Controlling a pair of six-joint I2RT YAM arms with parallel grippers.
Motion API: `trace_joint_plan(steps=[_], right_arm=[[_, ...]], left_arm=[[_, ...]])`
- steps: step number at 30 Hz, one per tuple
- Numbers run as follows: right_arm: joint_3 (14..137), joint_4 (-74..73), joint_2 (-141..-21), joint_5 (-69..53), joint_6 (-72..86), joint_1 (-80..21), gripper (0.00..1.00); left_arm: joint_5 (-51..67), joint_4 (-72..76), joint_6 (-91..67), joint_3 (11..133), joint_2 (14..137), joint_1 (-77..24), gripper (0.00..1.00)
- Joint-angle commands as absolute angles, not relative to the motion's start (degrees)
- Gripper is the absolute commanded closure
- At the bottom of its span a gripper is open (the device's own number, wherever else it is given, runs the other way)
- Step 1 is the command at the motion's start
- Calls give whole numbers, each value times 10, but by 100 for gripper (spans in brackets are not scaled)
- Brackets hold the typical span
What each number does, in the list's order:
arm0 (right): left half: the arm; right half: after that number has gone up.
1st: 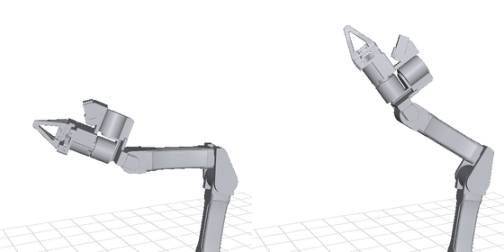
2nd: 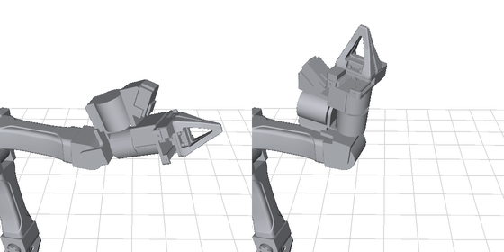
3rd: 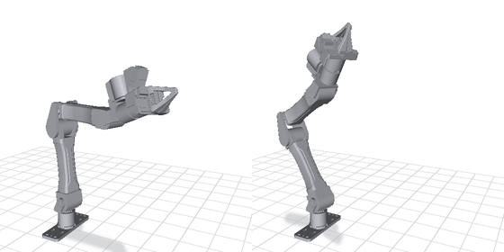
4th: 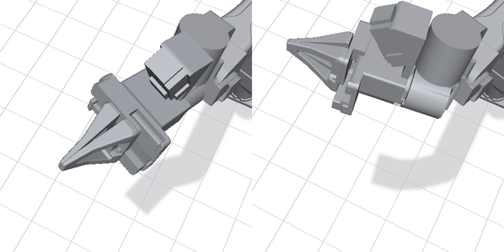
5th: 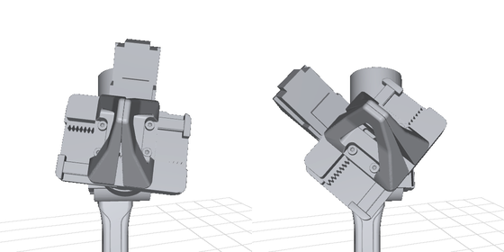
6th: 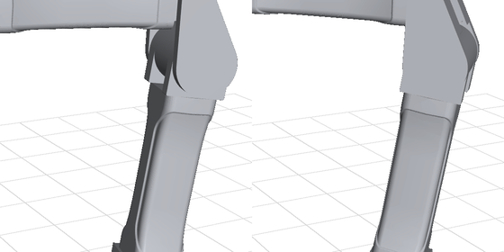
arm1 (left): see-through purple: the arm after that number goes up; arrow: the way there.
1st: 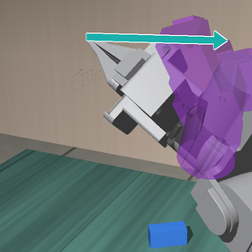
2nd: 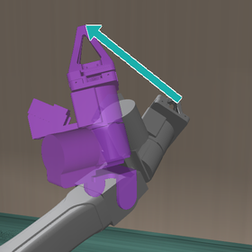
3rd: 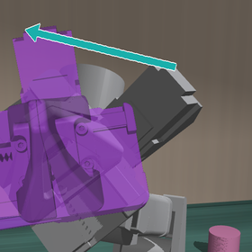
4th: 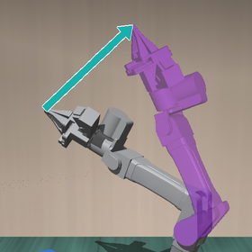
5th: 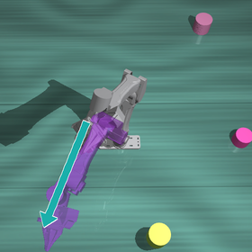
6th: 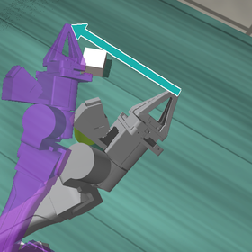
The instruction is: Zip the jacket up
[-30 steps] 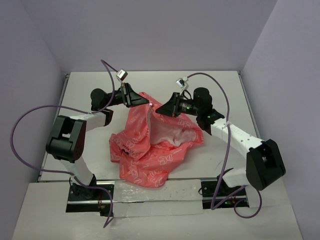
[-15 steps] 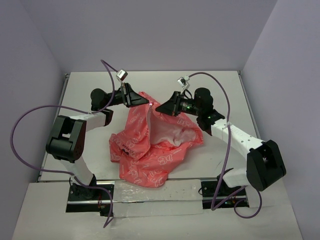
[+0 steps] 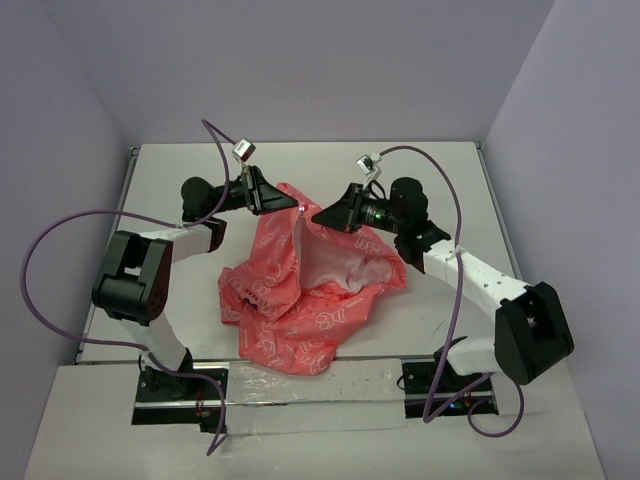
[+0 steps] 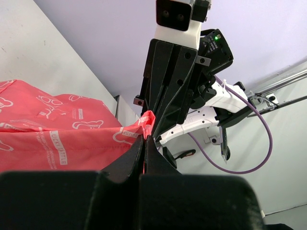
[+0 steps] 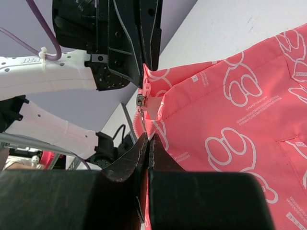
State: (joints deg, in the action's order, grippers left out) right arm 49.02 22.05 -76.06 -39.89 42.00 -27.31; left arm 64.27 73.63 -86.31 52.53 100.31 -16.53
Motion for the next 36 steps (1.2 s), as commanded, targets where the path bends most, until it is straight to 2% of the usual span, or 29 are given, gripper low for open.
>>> trace_joint_plan(steps=[1, 36], right_arm=[[480, 269, -728, -397, 429, -279, 100], [487, 272, -744, -395, 434, -278, 100]], left_arm=[[632, 861, -842, 530, 998, -170, 100], [632, 870, -851, 526, 995, -171, 100]])
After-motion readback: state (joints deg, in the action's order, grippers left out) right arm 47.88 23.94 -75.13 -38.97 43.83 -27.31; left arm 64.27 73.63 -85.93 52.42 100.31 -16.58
